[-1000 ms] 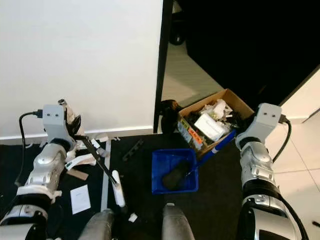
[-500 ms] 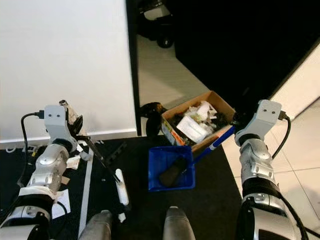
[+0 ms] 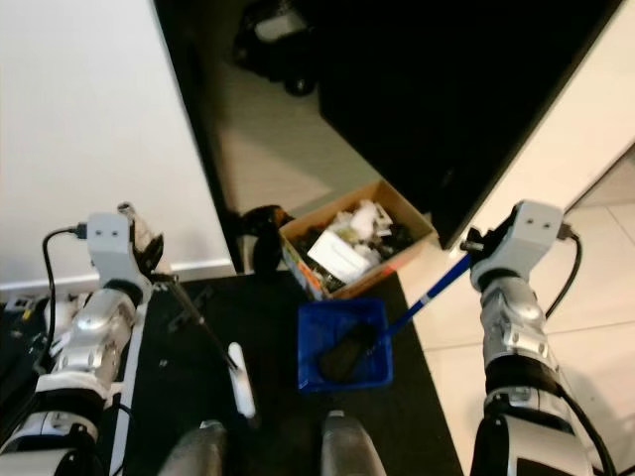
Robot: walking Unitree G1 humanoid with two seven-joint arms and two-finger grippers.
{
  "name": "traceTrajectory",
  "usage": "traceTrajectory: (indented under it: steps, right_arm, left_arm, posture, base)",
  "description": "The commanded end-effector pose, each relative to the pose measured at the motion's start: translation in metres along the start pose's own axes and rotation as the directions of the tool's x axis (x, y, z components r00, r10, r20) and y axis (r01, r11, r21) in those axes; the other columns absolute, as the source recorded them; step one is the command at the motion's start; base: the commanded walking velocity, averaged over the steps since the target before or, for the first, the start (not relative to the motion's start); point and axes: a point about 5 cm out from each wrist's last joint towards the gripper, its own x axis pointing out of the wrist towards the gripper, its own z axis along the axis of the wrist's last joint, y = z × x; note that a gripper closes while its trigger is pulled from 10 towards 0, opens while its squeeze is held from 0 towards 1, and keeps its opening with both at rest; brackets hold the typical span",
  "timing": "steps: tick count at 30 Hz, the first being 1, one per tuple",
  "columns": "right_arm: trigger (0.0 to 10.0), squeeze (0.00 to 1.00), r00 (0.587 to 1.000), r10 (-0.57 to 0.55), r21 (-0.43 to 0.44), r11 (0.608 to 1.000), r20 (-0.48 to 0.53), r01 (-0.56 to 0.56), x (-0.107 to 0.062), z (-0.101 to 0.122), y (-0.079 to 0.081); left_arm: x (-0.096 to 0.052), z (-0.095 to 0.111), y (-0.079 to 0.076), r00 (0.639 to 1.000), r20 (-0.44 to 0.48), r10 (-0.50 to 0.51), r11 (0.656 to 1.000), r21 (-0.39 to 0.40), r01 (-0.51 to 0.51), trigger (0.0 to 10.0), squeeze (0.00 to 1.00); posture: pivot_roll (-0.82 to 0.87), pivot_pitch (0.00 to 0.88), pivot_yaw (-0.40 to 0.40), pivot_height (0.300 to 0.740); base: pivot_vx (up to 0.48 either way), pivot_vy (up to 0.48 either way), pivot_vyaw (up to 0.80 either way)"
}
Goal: Sweep floor
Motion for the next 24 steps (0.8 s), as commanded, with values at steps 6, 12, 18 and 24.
traceTrajectory:
  steps: [6,12,18,24]
  right_arm:
    - [10.0,0.0,0.998,0.008,0.009,1.0,0.057,-0.009,0.0041,0.0179,-0.0005]
    - [10.0,0.0,0.999,0.007,0.01,1.0,0.052,-0.008,0.0047,0.0186,-0.0014]
    - [10.0,0.0,0.999,0.01,0.011,1.0,0.048,-0.011,0.0044,0.017,0.0]
    - [10.0,0.0,0.999,0.012,0.01,1.0,0.044,-0.012,0.0041,0.0162,0.0002]
  left_arm:
    - [-0.0026,-0.001,0.0087,0.999,-0.006,0.037,0.999,-0.006,-0.037,10.0,0.0]
    - [-0.0027,-0.0011,0.0114,0.999,-0.012,0.043,0.999,-0.01,-0.043,10.0,0.0]
    - [-0.0029,-0.0019,0.0116,0.999,-0.019,0.042,0.999,-0.021,-0.042,10.0,0.0]
    - [-0.0036,-0.0032,0.0111,0.999,-0.024,0.04,0.999,-0.024,-0.04,10.0,0.0]
  posture:
    - [-0.02,0.045,-0.009,0.74]
    - [-0.02,0.05,-0.01,0.74]
    - [-0.02,0.058,-0.013,0.74]
    - [-0.02,0.061,-0.015,0.74]
  base:
    - [0.0,0.0,0.0]
    - [0.0,0.0,0.0]
    - [0.0,0.106,0.0]
    - [0.0,0.453,0.0]
